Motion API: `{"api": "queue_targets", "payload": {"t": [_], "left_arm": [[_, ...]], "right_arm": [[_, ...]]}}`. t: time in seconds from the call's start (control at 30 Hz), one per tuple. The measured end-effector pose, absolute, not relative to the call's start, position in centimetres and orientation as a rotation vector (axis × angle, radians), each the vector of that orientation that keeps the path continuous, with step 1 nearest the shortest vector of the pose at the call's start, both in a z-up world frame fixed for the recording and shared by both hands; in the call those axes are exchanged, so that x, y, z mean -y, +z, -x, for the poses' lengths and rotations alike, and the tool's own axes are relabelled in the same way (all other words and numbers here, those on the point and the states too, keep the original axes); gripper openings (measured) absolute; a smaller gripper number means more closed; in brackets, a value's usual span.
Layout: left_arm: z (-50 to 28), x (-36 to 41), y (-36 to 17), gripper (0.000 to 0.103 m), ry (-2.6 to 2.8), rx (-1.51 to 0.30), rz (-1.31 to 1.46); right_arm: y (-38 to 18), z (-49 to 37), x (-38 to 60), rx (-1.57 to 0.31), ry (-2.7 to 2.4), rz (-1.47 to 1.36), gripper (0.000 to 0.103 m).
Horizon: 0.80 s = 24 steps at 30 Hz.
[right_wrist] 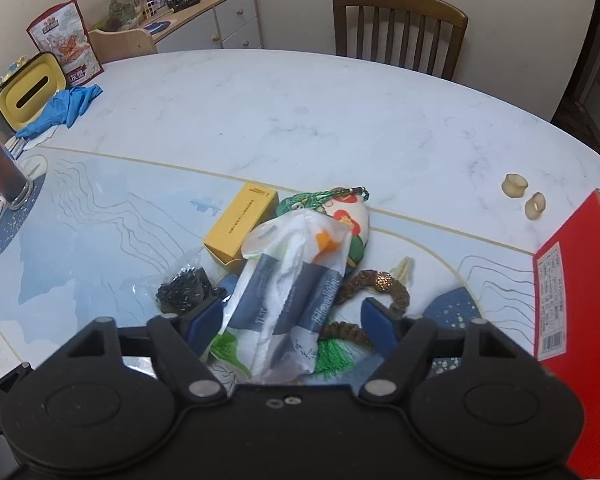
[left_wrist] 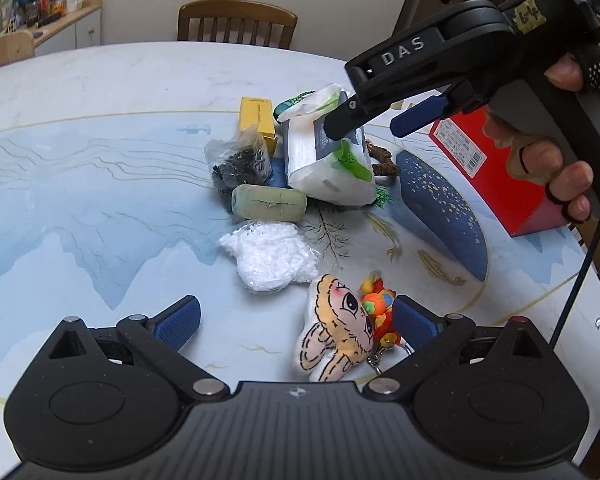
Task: Organize objects
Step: 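Grasp the cartoon sticker with the left tool while the right tool grasps the plastic packet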
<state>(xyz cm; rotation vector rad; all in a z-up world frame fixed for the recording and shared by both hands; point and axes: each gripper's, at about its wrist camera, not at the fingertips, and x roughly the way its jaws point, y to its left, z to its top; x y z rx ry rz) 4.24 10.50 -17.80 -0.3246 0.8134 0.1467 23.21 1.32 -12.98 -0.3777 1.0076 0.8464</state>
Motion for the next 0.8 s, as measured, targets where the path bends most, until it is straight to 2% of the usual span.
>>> {"api": "queue_targets", "payload": {"t": [0.17,0.37,0.43,0.57,0.73,0.8], "left_arm": [[-4.2,-10.6,-17.8,0.094,0.136,-0.813,0.353],[-4.2,-11.1,-17.9,0.073,0.134,-0.823,0.395],[-4.2,-11.2,-17.9,0.064,0.127,-0.825,0.403],[-4.1,-11.1,-17.7,0.055,0.108,-0.827,0.411],[-4.2,-11.1,-17.6,0.035,0.083,-0.840,0.411],[-4.2,-11.0,-17.4,0.033,0.073,-0.838,0.410]], "right_arm": [[-13.6,-23.4,-2.1,-1.010,0.832,0.388,0.066],[-14.3,-23.6,-2.7,-1.028,0.816,0.377,0.056],[-14.5,-23.5,-2.9,-1.028,0.814,0.386,0.048],[-14.7,-23.1,-3.2,-1.018,0.812,0.407,0.042],[-14.5,-22.7,-3.2,-1.001,0.809,0.416,0.031],[-14.3,-22.5,-3.0,-0.986,0.808,0.415,0.027]]}}
